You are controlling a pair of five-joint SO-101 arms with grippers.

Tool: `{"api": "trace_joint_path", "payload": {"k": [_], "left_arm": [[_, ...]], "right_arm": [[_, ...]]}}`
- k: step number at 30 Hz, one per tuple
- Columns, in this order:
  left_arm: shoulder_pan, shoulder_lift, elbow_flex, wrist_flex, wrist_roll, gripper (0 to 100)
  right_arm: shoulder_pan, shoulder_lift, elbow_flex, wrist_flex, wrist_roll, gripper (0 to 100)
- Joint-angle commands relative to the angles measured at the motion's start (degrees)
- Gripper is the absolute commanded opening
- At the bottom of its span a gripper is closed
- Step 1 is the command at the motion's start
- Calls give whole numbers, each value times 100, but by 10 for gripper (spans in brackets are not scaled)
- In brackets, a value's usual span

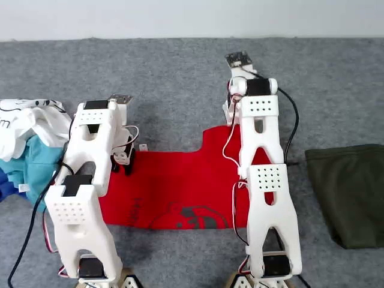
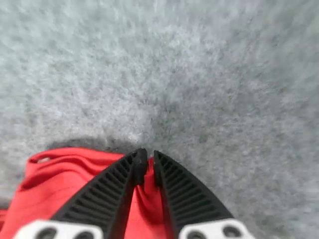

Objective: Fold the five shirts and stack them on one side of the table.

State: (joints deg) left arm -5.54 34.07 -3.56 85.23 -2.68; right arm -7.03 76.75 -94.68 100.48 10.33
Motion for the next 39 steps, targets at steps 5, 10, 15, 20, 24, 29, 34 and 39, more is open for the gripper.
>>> {"api": "trace_joint_path", "payload": {"k": [5, 10, 15, 20, 24, 29, 34, 39], "left_arm": [[35, 141, -66, -202, 35, 112], [35, 141, -66, -202, 35, 112], [35, 141, -66, -202, 35, 112], [35, 141, -66, -202, 26, 112], [35, 141, -66, -202, 26, 112], [35, 149, -66, -202, 26, 112], [35, 149, -66, -202, 26, 112], [35, 149, -66, -202, 26, 112]], "right_arm": [[-75, -980, 88, 268, 105, 10], [-66, -1481, 1503, 259, 114, 10], [-75, -2290, 2620, 251, 114, 10], [-84, -3055, 3780, 242, 343, 10], [-84, -3495, 4589, 233, 343, 10], [-84, -3969, 5020, 242, 360, 10], [-277, -4655, 6145, 242, 448, 10], [-453, -5613, 7226, 215, 598, 10]]}}
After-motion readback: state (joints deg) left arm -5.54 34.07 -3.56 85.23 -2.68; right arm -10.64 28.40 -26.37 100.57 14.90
